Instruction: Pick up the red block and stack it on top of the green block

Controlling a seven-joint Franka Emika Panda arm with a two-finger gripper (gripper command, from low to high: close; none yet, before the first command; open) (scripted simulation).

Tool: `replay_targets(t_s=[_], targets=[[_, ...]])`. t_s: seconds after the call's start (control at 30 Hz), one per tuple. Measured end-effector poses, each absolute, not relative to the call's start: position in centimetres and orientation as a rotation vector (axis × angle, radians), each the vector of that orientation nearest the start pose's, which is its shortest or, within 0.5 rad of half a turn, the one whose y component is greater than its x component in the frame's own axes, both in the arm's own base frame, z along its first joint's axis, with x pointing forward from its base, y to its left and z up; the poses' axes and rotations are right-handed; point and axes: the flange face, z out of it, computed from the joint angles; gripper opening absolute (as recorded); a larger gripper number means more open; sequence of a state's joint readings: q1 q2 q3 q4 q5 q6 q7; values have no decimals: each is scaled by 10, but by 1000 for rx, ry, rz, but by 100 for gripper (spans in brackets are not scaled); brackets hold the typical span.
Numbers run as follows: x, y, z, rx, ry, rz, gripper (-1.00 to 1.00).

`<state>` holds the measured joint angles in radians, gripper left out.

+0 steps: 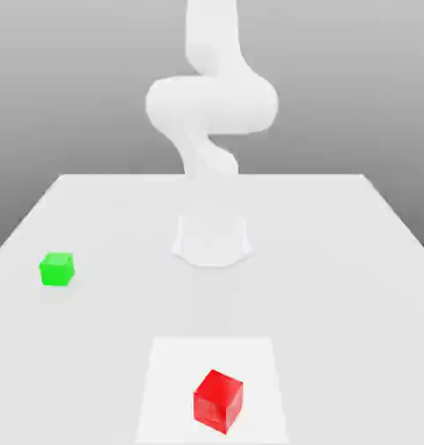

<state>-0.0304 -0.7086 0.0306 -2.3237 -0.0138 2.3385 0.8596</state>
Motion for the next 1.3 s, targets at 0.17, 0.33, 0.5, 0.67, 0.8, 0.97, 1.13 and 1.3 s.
replay_targets(t_s=[0.17, 0.33, 0.5, 0.67, 0.8, 0.97, 1.13, 1.3], targets=[[438, 6, 577, -2527, 1310, -784, 0], [472, 4, 479, -2557, 1483, -603, 0], [484, 1, 379, -2560, 1646, -404, 0], [475, 2, 282, -2534, 1799, -187, 0], [458, 8, 214, -2499, 1896, -25, 0], [456, 9, 151, -2493, 1911, -1, -100], [456, 9, 152, -2492, 1910, -3, -100], [457, 9, 179, -2490, 1911, -2, -100]])
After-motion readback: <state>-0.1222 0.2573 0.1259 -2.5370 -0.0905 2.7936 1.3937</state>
